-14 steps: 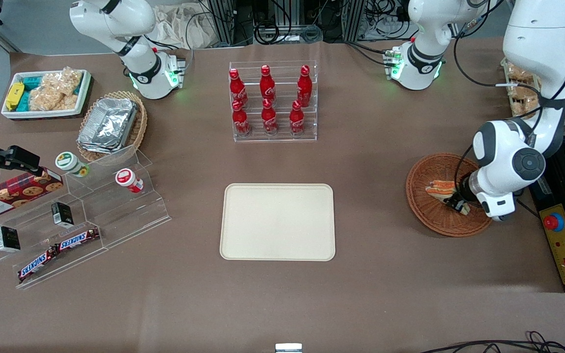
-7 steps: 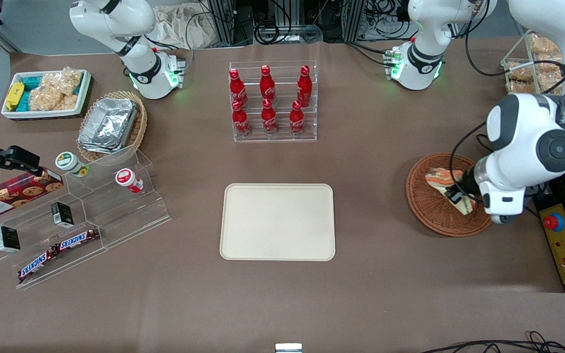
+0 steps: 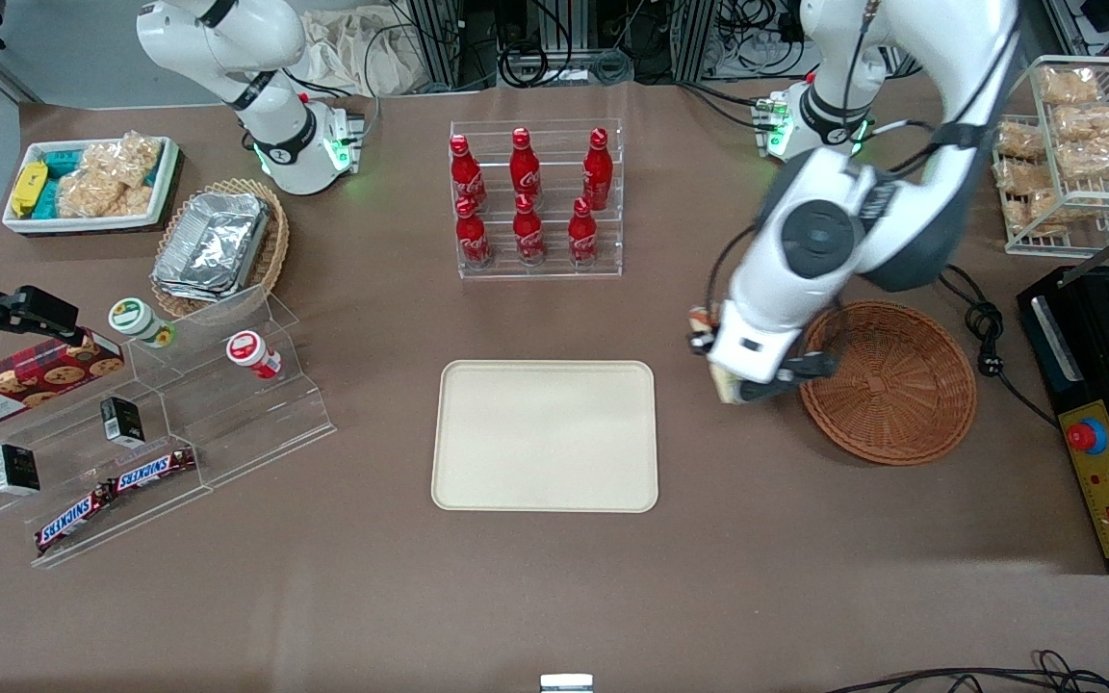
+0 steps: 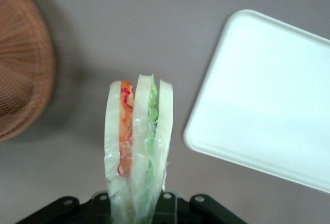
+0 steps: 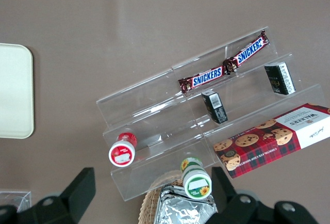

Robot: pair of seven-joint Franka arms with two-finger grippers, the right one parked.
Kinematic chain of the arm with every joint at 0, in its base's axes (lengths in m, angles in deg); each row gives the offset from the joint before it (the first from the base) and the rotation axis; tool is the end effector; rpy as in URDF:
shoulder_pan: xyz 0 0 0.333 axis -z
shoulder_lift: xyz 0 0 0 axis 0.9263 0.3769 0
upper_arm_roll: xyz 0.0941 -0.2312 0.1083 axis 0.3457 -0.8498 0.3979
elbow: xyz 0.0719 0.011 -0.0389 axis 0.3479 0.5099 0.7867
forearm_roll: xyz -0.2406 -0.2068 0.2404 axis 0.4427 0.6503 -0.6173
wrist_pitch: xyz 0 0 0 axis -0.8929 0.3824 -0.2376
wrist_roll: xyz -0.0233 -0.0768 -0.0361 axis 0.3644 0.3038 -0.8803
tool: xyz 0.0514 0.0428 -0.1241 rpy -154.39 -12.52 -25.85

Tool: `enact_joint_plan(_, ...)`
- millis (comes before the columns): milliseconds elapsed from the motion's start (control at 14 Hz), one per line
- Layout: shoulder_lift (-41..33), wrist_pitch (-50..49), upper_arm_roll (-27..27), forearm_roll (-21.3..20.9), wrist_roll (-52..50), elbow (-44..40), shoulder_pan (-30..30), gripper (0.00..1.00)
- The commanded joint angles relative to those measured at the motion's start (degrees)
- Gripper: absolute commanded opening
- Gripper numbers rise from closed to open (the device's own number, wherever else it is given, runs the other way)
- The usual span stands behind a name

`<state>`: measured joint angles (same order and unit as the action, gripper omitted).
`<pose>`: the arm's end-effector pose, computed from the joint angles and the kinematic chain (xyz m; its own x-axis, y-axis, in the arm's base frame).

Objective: Place sandwich from basket to tray
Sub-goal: 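Lift the sandwich and carry it over the cream tray, then lower the sandwich onto the tray and open the left gripper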

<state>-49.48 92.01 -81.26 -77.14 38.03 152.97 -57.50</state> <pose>0.5290 -0.3211 0.3119 0.9647 0.2597 -0.0441 0.2603 -0.9655 0.0081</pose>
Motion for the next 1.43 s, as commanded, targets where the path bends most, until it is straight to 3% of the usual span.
enact_joint_plan(0,6.3,8.5,0.4,-6.2,0.8,-1.0,4.5,0.00)
enact_joint_plan(429,17.4,24.9,0.5,-17.0,0.8,-1.3,6.3,0.00)
enact_joint_plan(571,19.0,28.2,0.6,-18.8,0.7,-1.4,6.3,0.54)
enact_joint_plan(714,19.3,28.7,0.7,-19.1,0.0,-1.5,6.3,0.99)
enact_joint_plan(929,15.6,28.7,0.9,-18.3,-2.8,-1.4,5.5,0.99)
enact_joint_plan(1143,7.5,24.8,0.7,-17.3,-5.7,-1.0,0.2,0.99)
enact_joint_plan(1357,-0.5,15.6,0.7,-10.8,-1.6,-1.4,-3.8,0.99)
